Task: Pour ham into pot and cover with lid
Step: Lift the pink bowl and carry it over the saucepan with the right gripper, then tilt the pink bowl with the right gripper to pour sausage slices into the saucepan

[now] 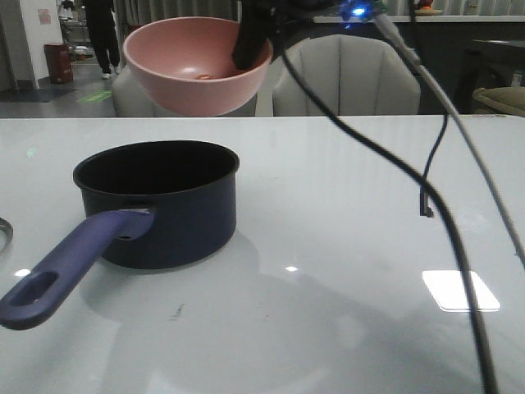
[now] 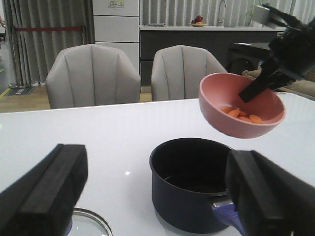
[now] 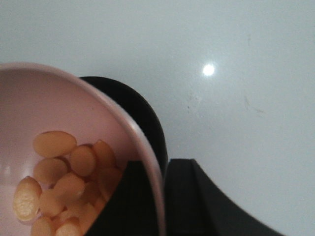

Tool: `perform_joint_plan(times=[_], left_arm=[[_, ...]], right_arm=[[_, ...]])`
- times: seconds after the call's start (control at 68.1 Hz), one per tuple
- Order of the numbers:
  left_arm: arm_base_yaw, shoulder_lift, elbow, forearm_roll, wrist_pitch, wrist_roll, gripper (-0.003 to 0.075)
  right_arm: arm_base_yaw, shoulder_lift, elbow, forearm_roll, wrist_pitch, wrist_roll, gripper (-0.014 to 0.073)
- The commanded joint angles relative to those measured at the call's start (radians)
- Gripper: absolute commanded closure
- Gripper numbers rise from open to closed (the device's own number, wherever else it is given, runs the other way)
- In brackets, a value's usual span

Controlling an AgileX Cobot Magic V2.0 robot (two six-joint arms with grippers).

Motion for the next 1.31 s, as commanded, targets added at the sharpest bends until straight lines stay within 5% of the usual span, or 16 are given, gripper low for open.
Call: perform_joint_plan(times=[0.0, 0.426, 0.793, 1.292], left_arm=[[-0.009, 0.011, -0.029, -0.011, -0.085, -0.004, 0.0103], [-0.009, 0.011, -0.029, -0.011, -0.085, -0.004, 0.0103], [-0.009, 0.009, -0.029, -0.011, -0.085, -0.004, 0.0103], [-0.009, 0.009, -0.029, -0.011, -0.085, -0.004, 0.0103]], right_arm=[[0.030, -0.052, -0.024, -0.041, -0.186, 0.001, 0.0462], [0.085, -0.109, 0.394, -0.076, -1.047, -0.090, 0.0462], [0.162, -0.042, 0.437, 0.036, -1.457, -0.588, 0.0462], [0.194, 0.137, 0.481, -0.033, -1.997, -0.934, 0.0464]])
